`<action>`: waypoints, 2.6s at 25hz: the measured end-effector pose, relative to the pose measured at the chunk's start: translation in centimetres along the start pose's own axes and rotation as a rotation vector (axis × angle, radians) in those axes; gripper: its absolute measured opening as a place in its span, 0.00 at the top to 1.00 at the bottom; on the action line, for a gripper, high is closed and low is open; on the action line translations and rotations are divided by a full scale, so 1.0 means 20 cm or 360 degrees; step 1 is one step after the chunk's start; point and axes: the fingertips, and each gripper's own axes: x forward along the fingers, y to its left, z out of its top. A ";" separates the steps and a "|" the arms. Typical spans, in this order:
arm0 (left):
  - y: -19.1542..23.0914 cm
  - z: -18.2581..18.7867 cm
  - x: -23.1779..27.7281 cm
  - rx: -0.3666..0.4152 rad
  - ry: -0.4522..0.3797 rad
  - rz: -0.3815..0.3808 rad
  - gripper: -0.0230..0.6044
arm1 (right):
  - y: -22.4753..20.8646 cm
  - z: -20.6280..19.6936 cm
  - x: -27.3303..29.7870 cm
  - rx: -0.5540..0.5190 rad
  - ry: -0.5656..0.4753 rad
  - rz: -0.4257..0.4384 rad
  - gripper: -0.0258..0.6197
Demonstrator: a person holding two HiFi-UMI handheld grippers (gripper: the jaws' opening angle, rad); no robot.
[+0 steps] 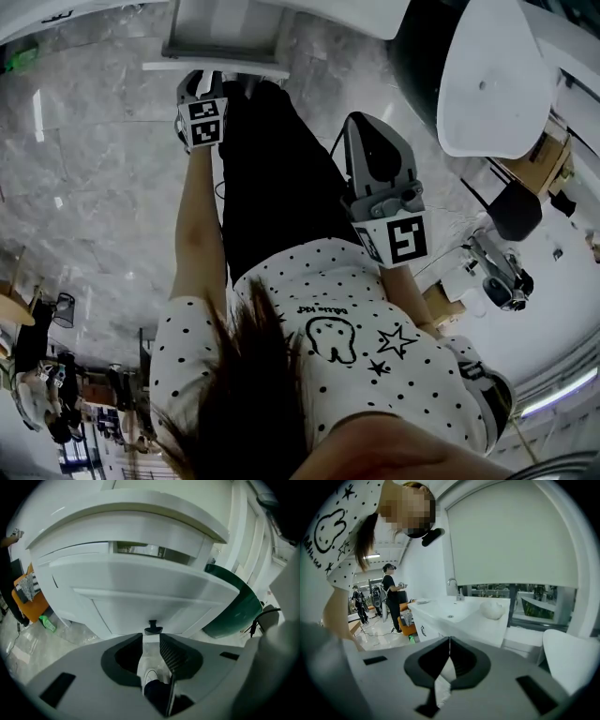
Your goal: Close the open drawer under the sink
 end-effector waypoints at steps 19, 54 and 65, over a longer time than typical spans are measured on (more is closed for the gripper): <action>-0.02 -0.03 0.20 0.0197 -0.0044 -0.0132 0.77 | 0.04 -0.27 0.14 0.0257 0.0104 -0.0190 0.94; -0.01 0.17 0.29 0.0129 -0.0096 -0.0151 0.77 | -0.01 -0.32 0.14 0.0335 0.0145 -0.0309 0.94; -0.01 0.23 0.36 0.0134 -0.0123 -0.0157 0.77 | -0.05 -0.35 0.16 0.0344 0.0161 -0.0320 0.94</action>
